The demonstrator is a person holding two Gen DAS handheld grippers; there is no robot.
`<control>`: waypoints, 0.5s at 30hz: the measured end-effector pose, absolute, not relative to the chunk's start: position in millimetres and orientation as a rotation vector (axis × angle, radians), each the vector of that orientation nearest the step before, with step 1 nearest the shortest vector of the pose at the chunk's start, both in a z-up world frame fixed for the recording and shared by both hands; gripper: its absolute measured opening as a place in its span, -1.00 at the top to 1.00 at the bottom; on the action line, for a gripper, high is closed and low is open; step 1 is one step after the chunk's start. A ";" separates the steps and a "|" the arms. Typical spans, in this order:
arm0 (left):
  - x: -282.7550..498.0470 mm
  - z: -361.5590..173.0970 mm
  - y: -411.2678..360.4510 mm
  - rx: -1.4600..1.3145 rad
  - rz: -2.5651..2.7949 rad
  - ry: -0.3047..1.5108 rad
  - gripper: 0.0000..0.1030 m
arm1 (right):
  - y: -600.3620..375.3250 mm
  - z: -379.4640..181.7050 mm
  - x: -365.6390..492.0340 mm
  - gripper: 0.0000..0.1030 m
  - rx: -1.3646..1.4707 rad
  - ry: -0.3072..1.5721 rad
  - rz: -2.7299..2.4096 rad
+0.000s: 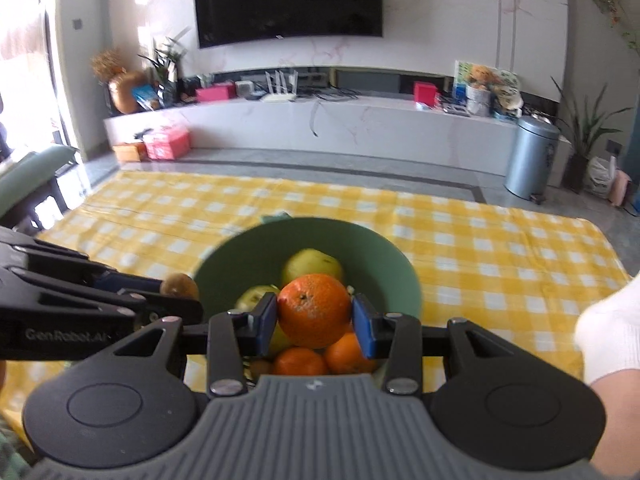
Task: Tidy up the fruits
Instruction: 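Lower the longan and orange into the green colander and open both grippers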
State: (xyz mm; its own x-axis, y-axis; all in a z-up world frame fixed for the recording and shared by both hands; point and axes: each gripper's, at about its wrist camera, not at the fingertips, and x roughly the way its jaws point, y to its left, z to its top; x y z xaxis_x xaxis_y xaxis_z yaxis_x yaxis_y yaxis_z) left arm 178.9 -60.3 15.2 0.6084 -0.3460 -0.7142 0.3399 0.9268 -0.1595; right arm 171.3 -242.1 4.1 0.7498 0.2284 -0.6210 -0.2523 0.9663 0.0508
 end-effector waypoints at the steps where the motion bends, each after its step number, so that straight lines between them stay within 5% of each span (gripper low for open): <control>1: 180.8 12.9 -62.7 -0.004 -0.399 0.834 0.46 | -243.1 1.0 173.3 0.26 -0.039 0.682 0.256; 15: 195.8 -12.6 -67.8 -0.032 -0.412 0.911 0.46 | -239.3 -25.0 190.4 0.26 -0.104 0.761 0.230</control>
State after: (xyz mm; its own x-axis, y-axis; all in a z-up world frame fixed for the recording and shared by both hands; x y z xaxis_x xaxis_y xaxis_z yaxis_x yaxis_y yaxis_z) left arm 195.8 -67.8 -12.6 0.5403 -0.3600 -0.7606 0.3332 0.9215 -0.1994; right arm 190.4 -239.3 -25.0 0.7005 0.1688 -0.6934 -0.2438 0.9698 -0.0102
